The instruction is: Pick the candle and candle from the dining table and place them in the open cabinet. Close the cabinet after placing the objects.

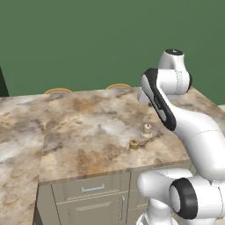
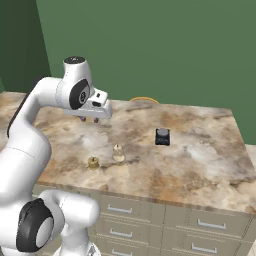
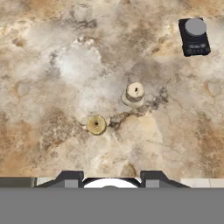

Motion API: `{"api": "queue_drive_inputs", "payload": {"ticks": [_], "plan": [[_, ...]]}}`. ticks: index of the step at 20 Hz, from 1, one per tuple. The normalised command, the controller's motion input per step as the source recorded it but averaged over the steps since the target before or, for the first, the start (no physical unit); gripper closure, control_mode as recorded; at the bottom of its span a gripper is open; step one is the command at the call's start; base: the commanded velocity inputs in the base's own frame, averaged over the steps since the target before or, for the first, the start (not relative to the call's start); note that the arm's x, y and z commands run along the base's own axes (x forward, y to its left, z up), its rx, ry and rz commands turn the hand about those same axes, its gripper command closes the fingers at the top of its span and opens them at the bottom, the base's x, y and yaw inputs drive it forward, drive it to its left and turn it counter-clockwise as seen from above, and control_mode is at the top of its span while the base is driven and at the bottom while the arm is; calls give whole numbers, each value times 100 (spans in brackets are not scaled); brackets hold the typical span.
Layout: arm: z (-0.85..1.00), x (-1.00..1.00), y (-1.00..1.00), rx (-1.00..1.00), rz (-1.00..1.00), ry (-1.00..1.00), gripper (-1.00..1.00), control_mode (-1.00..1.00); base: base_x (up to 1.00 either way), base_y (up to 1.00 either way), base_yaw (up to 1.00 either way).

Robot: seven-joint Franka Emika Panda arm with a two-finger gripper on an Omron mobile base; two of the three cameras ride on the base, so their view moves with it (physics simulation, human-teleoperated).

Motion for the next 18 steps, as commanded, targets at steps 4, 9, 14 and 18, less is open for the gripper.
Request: {"api": "queue_drive_inputs", "payload": {"ticks": [4,9,14,18], "plan": [[-1,5,0,0,0,0,-100,-100,0,0,0],[-23,-14,18,0,0,1,-100,-100,0,0,0],[-74,-10,13,0,0,0,-100,-100,0,0,0],[-100,-5,24,0,1,0,-100,-100,0,0,0]]}}
